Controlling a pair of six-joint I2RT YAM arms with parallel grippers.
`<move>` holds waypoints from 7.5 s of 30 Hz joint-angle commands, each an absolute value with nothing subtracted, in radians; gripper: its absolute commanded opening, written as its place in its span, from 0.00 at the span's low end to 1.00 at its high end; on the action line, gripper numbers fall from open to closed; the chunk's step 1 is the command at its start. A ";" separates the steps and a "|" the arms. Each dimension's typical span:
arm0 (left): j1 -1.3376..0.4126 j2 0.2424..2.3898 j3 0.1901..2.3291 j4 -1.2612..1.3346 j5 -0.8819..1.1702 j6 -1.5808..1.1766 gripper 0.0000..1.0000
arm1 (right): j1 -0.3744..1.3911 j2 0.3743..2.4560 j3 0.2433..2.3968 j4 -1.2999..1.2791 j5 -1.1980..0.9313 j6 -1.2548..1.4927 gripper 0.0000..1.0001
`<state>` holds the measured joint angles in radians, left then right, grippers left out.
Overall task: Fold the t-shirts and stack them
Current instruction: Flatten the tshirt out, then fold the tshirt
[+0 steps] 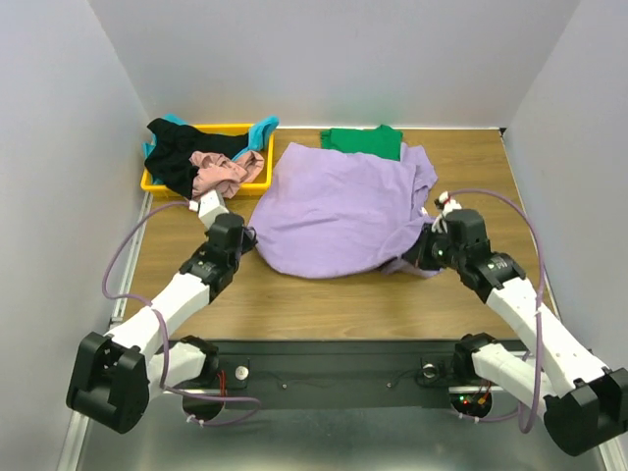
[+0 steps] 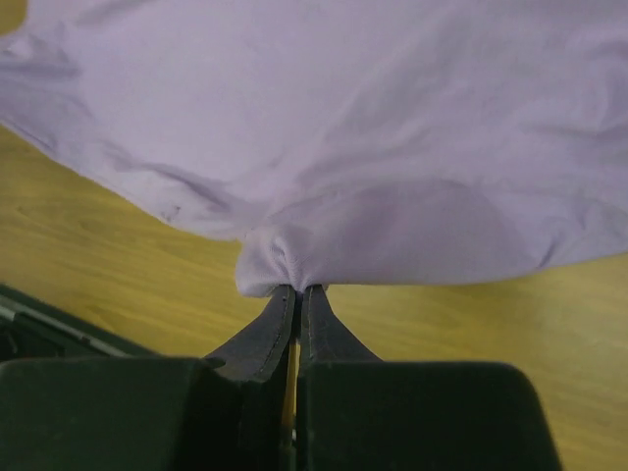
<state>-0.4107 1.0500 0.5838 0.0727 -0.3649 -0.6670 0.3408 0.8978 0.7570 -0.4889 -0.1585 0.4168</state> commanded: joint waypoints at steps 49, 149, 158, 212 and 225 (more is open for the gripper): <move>-0.419 1.169 0.632 0.038 -0.457 -0.859 0.00 | 0.529 1.483 0.985 -0.436 0.238 0.337 0.69; -0.414 1.101 1.664 -0.206 -0.662 -0.577 0.00 | 0.529 1.417 2.178 -0.252 0.980 -0.282 0.00; -0.351 1.472 1.362 0.018 -0.637 -0.615 0.00 | 0.273 1.572 1.688 -0.158 0.766 -0.003 0.01; -0.308 1.592 1.197 0.028 -0.545 -0.558 0.00 | 0.204 1.086 1.029 -0.759 0.462 0.454 0.00; -0.307 1.638 1.141 0.012 -0.561 -0.601 0.00 | 0.204 1.080 1.005 -0.793 0.357 0.480 0.01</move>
<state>-0.3122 1.6409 1.1519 0.0135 -0.5167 -0.5858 0.2096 1.0943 0.9840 -0.7742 0.3870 0.4469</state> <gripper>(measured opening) 0.022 0.023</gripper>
